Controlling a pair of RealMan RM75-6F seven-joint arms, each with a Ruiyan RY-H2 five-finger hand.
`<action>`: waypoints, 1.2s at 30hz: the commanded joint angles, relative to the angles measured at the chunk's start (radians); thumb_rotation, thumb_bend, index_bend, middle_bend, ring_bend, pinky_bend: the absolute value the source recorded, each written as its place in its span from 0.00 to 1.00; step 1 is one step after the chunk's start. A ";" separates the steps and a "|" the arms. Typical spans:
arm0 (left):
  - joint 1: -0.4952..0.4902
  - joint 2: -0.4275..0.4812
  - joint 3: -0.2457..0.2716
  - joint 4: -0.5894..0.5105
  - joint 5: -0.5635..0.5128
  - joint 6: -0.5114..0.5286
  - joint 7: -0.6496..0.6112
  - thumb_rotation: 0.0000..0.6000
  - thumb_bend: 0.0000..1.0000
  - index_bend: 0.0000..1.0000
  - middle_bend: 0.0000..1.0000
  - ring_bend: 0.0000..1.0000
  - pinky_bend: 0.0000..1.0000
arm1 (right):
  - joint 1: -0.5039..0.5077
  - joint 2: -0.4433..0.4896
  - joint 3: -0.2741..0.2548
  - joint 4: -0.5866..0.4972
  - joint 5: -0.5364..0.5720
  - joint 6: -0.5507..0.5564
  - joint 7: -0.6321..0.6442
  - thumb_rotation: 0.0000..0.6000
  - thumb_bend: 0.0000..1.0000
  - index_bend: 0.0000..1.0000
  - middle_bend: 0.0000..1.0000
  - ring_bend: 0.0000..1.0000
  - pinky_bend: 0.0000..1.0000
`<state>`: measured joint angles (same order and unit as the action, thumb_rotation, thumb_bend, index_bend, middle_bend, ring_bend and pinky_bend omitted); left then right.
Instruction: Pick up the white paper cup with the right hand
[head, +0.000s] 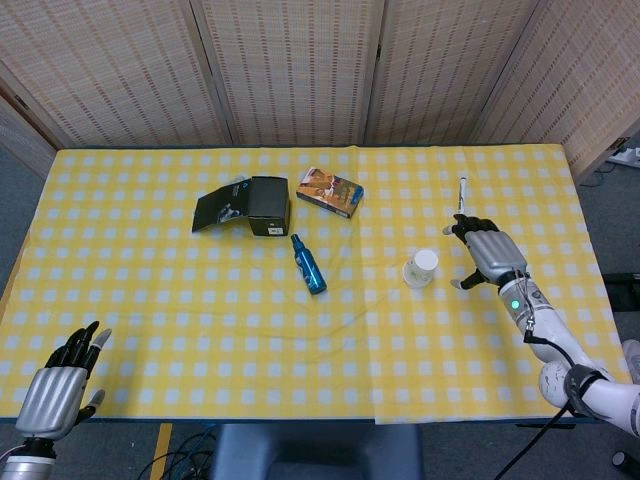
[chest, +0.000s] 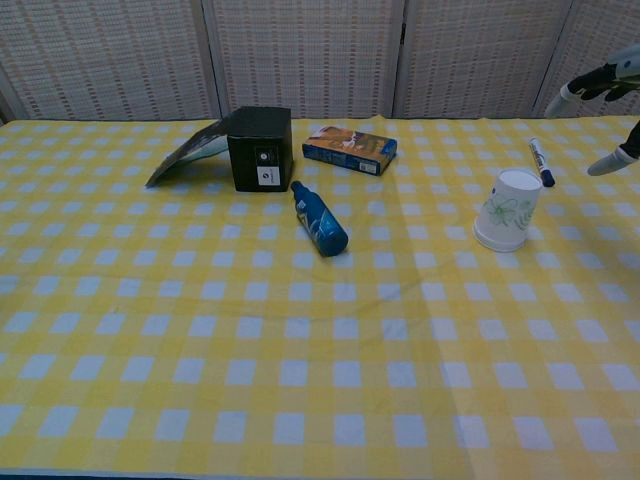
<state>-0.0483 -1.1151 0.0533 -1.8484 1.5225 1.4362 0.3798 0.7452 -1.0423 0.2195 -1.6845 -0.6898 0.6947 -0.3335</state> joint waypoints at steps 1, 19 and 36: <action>-0.001 0.000 0.000 0.000 0.002 -0.002 0.000 1.00 0.32 0.00 0.00 0.00 0.23 | 0.018 -0.020 -0.017 0.024 0.017 -0.017 0.011 1.00 0.19 0.17 0.00 0.00 0.00; 0.001 0.012 -0.004 0.004 -0.001 0.007 -0.029 1.00 0.32 0.00 0.00 0.00 0.23 | 0.092 -0.139 -0.077 0.178 0.045 -0.044 0.054 1.00 0.19 0.19 0.00 0.00 0.00; -0.006 0.017 -0.008 0.020 -0.002 -0.002 -0.057 1.00 0.32 0.00 0.00 0.00 0.23 | 0.131 -0.217 -0.085 0.302 0.038 -0.096 0.121 1.00 0.19 0.26 0.00 0.00 0.00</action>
<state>-0.0541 -1.0977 0.0456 -1.8289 1.5204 1.4339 0.3227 0.8742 -1.2558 0.1355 -1.3862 -0.6501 0.6020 -0.2156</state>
